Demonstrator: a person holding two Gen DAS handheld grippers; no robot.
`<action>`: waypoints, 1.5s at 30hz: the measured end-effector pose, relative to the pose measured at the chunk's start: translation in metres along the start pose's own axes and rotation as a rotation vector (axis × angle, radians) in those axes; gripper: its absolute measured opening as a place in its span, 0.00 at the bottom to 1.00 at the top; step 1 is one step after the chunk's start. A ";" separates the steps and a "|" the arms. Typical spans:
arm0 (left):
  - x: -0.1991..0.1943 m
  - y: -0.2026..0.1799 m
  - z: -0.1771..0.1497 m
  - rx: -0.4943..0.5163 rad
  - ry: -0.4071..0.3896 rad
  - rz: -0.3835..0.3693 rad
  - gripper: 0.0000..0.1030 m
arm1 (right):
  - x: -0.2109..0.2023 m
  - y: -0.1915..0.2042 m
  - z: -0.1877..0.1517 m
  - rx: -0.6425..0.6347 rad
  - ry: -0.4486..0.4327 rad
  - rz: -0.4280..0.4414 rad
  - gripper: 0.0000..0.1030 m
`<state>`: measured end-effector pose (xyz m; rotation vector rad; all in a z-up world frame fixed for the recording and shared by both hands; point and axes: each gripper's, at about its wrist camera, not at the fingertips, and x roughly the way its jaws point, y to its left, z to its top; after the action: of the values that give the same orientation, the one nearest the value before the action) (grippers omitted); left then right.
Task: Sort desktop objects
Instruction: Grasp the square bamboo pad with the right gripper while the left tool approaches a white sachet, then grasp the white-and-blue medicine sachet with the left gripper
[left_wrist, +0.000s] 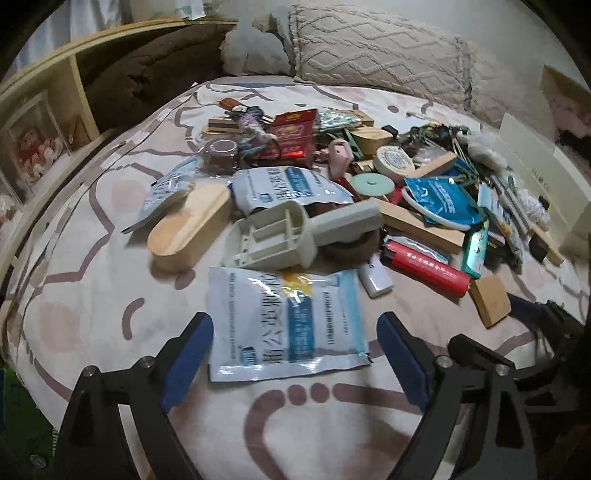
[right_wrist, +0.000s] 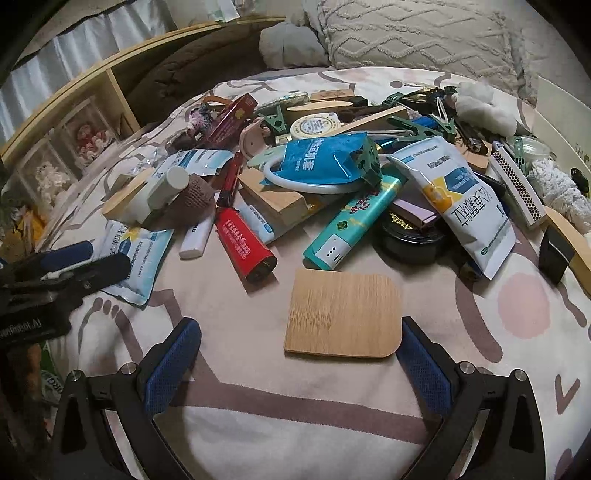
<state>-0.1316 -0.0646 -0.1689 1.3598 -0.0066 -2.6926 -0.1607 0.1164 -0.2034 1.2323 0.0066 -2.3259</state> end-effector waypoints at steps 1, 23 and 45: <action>0.001 -0.003 0.000 0.012 -0.003 0.019 0.94 | -0.001 -0.001 0.000 0.002 -0.006 0.004 1.00; 0.028 0.003 0.003 -0.075 0.070 0.059 0.95 | -0.004 -0.001 -0.004 0.016 -0.039 0.013 1.00; 0.027 0.005 -0.001 -0.172 0.092 -0.043 0.99 | -0.012 -0.013 -0.008 0.117 -0.114 -0.091 0.55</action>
<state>-0.1465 -0.0724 -0.1907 1.4441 0.2591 -2.5908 -0.1544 0.1347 -0.2018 1.1749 -0.1161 -2.5040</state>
